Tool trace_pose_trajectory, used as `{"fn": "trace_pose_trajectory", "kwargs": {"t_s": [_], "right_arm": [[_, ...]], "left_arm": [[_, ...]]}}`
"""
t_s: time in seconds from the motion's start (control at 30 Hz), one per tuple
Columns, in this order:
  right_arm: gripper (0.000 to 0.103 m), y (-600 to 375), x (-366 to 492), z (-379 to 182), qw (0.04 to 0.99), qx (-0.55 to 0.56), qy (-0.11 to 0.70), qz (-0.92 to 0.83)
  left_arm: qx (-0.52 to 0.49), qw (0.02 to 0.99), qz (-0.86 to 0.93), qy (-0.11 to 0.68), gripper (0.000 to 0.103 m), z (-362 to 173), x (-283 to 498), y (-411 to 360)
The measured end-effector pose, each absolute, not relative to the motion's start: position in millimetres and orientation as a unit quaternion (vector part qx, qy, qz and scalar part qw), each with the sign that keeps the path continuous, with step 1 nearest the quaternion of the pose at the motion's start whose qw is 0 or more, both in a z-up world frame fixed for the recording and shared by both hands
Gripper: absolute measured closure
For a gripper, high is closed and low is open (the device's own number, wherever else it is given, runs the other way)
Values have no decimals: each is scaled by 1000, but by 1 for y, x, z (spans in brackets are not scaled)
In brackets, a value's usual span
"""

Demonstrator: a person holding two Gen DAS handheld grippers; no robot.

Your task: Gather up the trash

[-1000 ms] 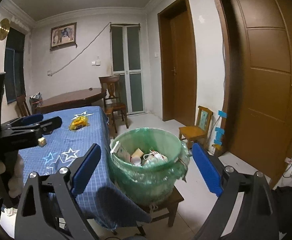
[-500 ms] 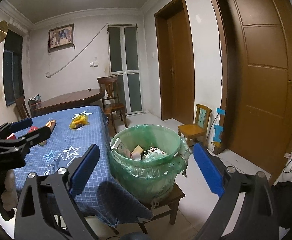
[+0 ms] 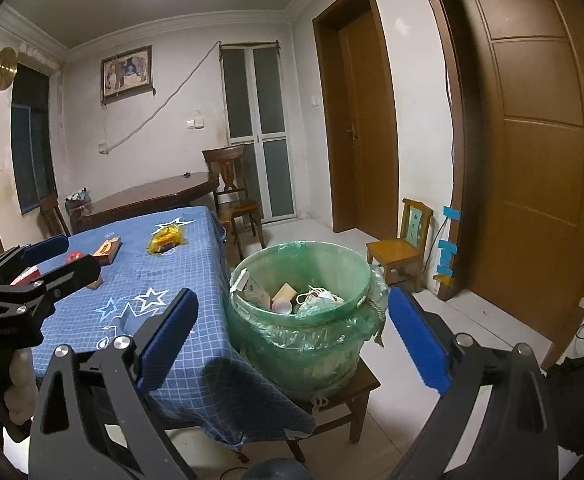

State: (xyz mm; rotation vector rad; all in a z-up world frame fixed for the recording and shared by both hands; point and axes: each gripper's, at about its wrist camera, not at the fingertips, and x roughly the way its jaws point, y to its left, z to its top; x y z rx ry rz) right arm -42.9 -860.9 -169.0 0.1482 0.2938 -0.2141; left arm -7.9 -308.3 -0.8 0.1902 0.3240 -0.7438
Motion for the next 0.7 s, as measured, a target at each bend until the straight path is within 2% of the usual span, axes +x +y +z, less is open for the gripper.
{"fn": "trace_pose_trajectory", "kwargs": {"t_s": [0.7], "right_arm": [[8, -863, -46, -167, 981, 75, 143, -110]], "left_arm": [[97, 907, -369, 177, 5, -6, 6, -323]]}}
